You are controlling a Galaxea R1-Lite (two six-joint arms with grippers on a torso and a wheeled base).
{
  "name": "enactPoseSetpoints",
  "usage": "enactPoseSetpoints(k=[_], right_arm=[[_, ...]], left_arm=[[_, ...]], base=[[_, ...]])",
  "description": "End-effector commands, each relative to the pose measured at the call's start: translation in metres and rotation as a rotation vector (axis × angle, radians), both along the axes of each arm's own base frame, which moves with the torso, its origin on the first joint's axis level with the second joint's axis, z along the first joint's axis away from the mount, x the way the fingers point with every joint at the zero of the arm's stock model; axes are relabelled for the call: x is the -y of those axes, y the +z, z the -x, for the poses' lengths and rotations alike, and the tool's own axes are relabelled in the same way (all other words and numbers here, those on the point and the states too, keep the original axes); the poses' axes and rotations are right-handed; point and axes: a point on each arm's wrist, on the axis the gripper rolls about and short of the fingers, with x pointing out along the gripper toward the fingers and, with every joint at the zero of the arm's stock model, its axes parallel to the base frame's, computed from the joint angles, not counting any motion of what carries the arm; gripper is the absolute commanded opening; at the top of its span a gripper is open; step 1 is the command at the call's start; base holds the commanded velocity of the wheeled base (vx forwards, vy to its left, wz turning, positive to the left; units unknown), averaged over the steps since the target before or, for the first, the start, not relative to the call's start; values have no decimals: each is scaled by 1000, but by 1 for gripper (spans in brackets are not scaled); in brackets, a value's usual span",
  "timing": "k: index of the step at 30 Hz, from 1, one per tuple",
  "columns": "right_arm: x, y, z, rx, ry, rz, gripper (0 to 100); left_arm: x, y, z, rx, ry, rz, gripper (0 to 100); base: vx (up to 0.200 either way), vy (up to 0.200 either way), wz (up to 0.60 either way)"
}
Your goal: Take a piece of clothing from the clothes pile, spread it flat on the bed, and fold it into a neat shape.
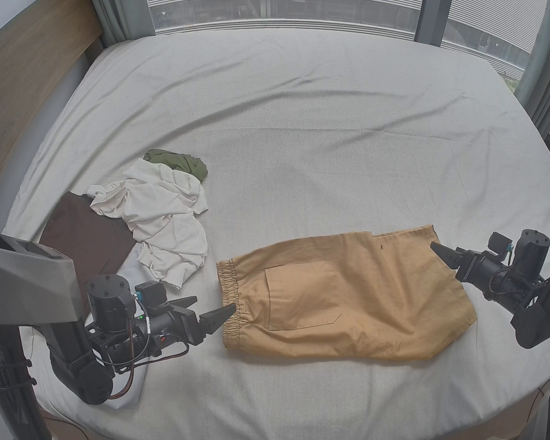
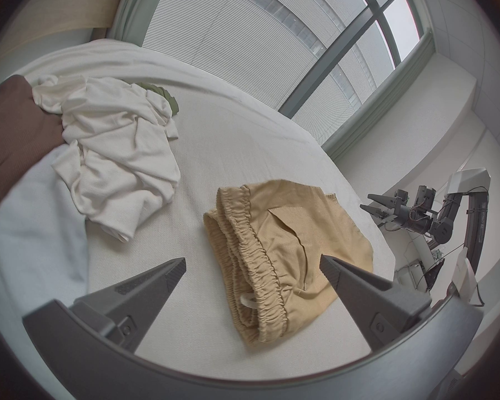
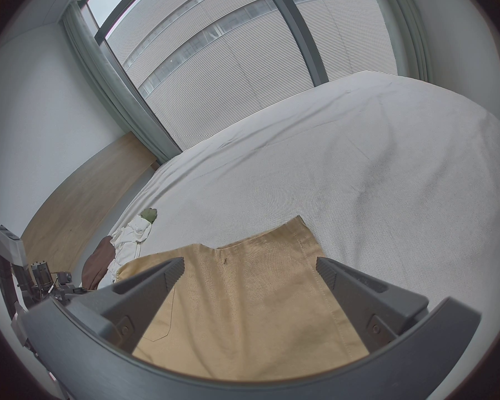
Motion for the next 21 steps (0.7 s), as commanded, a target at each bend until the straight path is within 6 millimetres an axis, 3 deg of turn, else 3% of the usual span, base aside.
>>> enactPoseSetpoints(k=[1, 21], right_arm=[[0, -1, 0, -4, 2, 0, 100], [-2, -1, -1, -2, 8, -3, 100]], left_arm=[[3, -10, -3, -25, -3, -4, 100], [31, -50, -26, -112, 61, 36, 100]], base=[[0, 0, 0], [0, 0, 0]])
